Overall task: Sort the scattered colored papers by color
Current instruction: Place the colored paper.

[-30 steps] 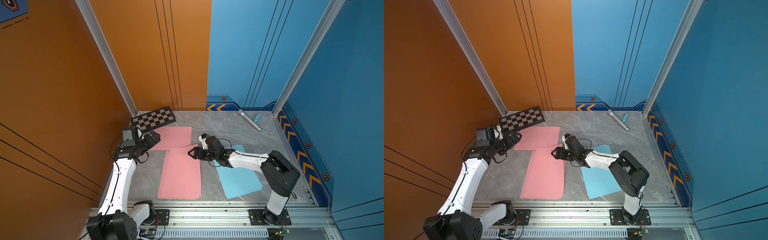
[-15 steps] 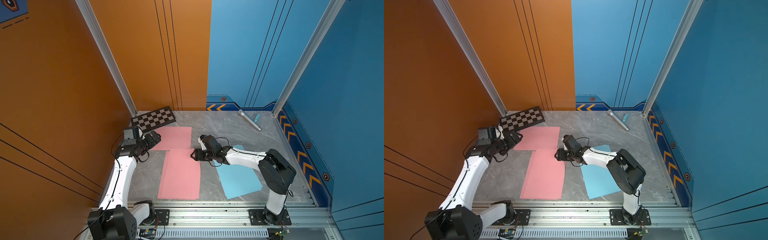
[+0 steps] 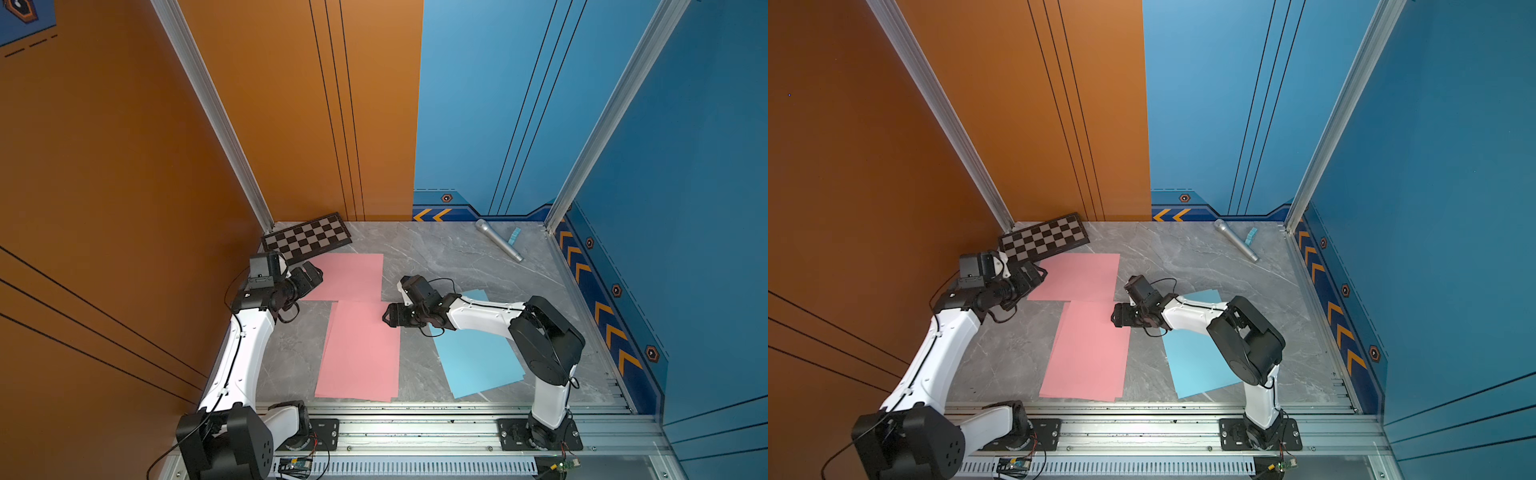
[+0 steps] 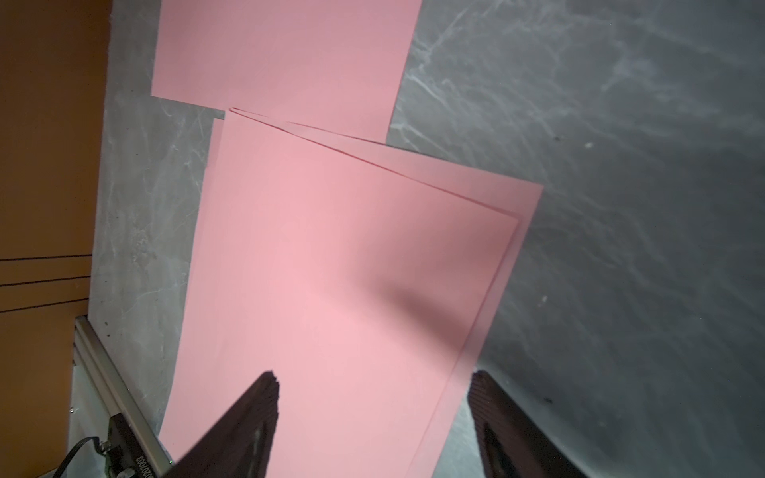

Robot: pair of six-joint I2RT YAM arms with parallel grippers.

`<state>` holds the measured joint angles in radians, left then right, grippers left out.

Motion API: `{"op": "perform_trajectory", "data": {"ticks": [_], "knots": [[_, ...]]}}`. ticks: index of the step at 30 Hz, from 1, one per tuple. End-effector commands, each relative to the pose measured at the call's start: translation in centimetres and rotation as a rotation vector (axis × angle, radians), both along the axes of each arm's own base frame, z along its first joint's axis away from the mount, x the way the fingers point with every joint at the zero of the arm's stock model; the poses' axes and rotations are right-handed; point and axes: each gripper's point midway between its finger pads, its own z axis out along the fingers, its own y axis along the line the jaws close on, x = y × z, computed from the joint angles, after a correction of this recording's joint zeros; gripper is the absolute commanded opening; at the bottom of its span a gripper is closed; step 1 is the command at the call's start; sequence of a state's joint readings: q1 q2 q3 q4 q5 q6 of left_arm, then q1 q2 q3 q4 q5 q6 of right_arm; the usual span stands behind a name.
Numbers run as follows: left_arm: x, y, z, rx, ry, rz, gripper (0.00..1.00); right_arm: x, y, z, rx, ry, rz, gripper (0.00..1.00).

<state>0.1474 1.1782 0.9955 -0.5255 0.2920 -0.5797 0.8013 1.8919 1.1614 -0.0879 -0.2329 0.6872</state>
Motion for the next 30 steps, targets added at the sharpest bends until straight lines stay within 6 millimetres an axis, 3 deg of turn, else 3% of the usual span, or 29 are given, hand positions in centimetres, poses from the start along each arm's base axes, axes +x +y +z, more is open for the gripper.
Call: {"op": "perform_trajectory", "data": {"ticks": [1, 8, 13, 19, 23, 30], "knots": [[0.3, -0.2, -1.0, 0.021, 0.021, -0.021, 0.98, 1.3, -1.4, 2.1, -0.070, -0.069, -0.012, 0.82], [1.5, 0.1, -2.7, 0.077, 0.066, 0.015, 0.98, 3.7, -2.6, 3.5, -0.064, -0.100, -0.034, 0.91], [3.9, -0.5, -4.7, 0.077, 0.089, 0.011, 0.98, 6.6, -3.8, 4.5, -0.027, -0.108, -0.078, 0.93], [8.7, -3.4, -7.9, 0.060, 0.135, -0.071, 0.98, 9.5, -4.5, 5.5, 0.022, -0.106, -0.114, 0.94], [11.6, -5.8, -10.1, 0.073, 0.162, -0.148, 0.98, 10.0, -5.4, 5.5, 0.034, -0.101, -0.126, 0.94], [14.0, -8.5, -12.8, 0.093, 0.197, -0.204, 0.98, 10.5, -8.5, 4.9, 0.082, -0.088, -0.187, 0.95]]}}
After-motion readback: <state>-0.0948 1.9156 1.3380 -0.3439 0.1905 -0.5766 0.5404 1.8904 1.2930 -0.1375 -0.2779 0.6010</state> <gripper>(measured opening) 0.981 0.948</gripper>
